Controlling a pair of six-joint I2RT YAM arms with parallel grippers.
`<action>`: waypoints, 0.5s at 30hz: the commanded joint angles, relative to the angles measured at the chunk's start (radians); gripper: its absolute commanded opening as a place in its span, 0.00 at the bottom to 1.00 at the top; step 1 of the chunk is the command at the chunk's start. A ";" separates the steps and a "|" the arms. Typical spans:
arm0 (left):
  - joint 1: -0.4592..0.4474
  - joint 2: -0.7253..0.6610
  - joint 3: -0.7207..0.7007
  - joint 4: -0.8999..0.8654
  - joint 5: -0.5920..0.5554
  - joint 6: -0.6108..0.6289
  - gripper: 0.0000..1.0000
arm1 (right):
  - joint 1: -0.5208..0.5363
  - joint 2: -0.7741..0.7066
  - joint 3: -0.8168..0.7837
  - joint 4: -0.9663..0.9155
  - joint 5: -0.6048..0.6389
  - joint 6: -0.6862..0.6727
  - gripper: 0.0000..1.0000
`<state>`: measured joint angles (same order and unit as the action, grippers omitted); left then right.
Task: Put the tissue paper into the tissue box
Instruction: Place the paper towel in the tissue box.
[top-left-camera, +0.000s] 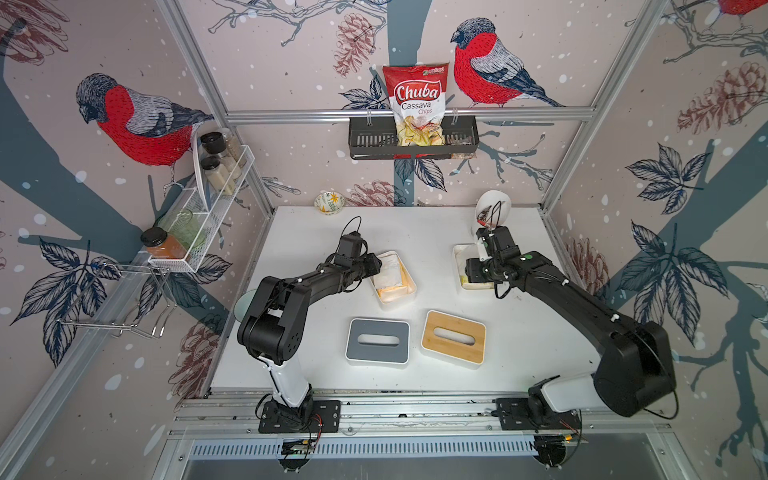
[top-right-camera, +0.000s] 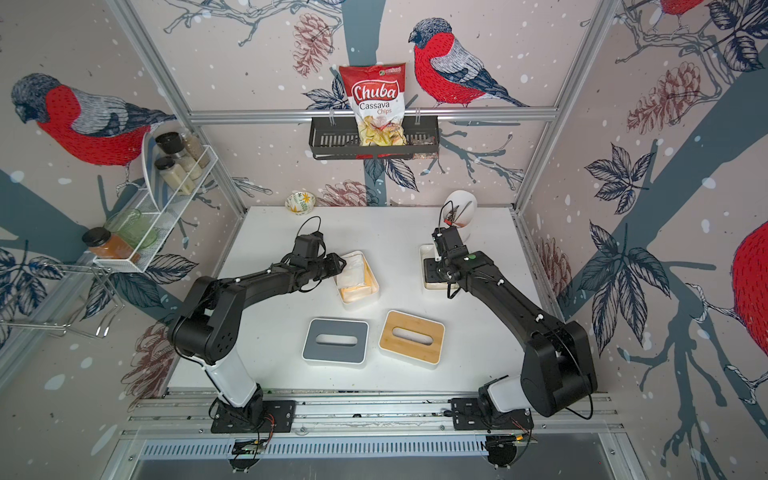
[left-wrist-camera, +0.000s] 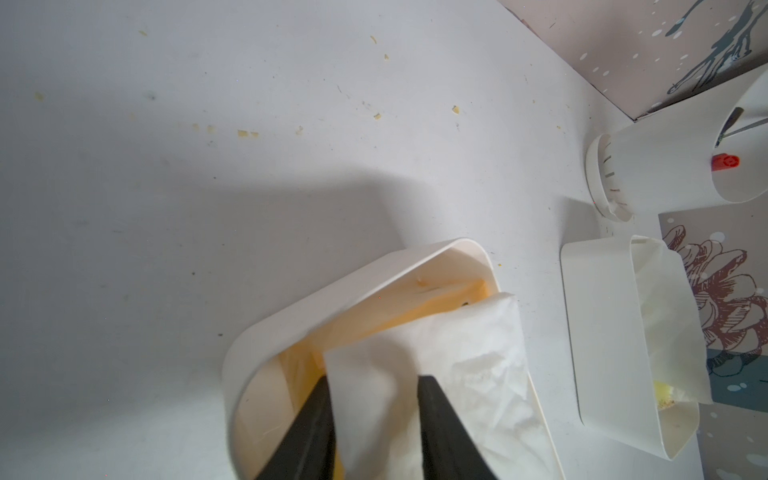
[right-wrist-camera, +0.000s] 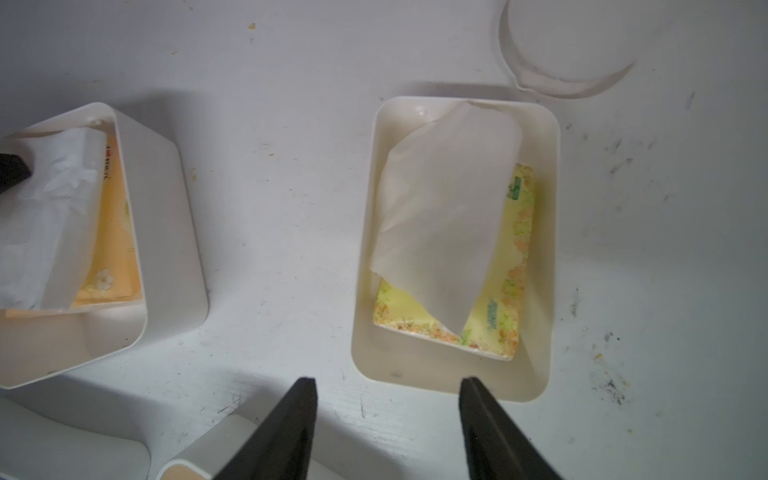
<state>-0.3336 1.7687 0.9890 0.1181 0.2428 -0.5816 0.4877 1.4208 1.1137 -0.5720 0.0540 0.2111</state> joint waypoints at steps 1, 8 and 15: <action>0.004 -0.038 -0.007 -0.053 -0.004 0.026 0.46 | 0.080 0.000 0.036 -0.048 0.059 0.007 1.00; 0.004 -0.199 -0.081 -0.080 -0.028 0.019 0.80 | 0.191 0.043 0.061 -0.069 0.075 -0.005 1.00; 0.003 -0.421 -0.162 -0.133 -0.063 0.014 0.96 | 0.306 0.031 0.061 -0.078 0.049 0.010 1.00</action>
<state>-0.3313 1.4036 0.8528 0.0242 0.2062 -0.5701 0.7635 1.4647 1.1725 -0.6357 0.1123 0.2108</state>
